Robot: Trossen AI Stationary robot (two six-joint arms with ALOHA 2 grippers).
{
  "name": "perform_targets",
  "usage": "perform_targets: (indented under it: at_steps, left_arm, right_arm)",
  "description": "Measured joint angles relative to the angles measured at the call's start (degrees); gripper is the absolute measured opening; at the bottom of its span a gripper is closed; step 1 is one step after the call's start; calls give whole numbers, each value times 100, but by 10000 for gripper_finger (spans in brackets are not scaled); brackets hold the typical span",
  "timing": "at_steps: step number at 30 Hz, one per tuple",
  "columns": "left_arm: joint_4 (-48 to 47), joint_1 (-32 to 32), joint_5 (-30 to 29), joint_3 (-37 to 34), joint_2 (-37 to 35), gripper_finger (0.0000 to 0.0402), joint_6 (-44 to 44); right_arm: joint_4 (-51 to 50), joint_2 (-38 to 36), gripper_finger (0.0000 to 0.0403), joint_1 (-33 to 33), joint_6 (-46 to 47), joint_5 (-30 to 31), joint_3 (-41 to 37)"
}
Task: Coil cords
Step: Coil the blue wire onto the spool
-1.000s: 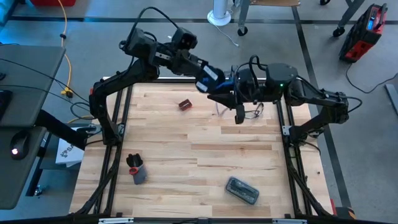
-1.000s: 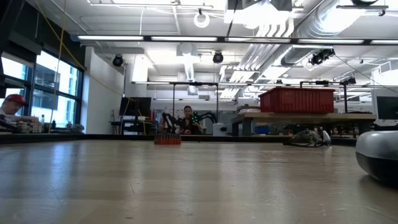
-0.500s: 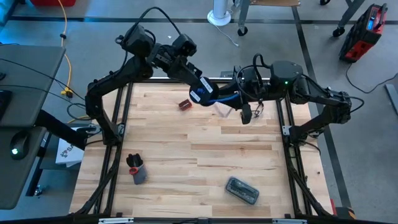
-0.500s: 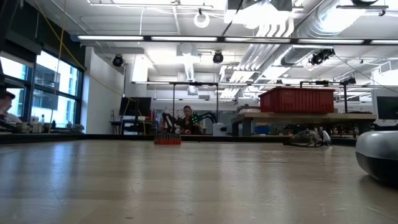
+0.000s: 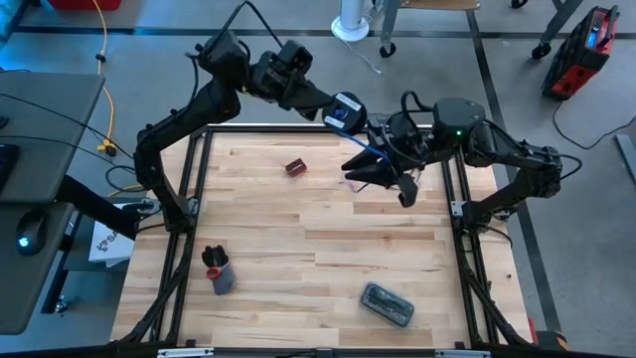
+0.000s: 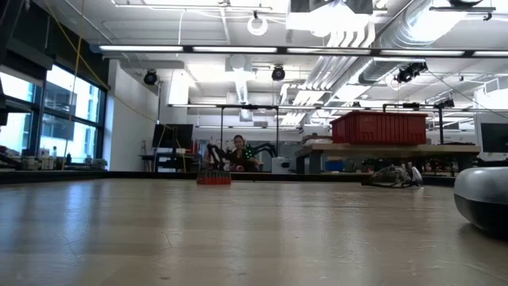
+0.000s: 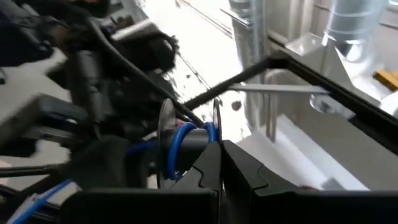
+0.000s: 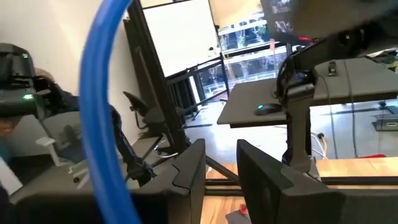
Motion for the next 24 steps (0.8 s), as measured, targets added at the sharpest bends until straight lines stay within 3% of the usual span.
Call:
perform_targets:
  at_steps: [4, 10, 17, 20, 24]
  left_arm:
    - [-25, 58, -265, 0, 1, 0, 42]
    - [-23, 152, -210, 0, -57, 0, 74]
    - [-108, 364, -759, 0, -124, 0, 439]
    - [-119, 383, -975, 0, -117, 0, 399]
    - [-125, 383, -720, 0, -122, 0, 265]
  right_arm:
    - [7, 0, 85, 0, -123, -146, 0]
    - [-46, -70, 85, -2, -52, 382, 0]
    - [497, -210, 92, -12, 449, -470, 2]
    - [263, -256, 92, -42, 552, -144, 11]
    - [225, -243, 92, -74, 335, 52, 4]
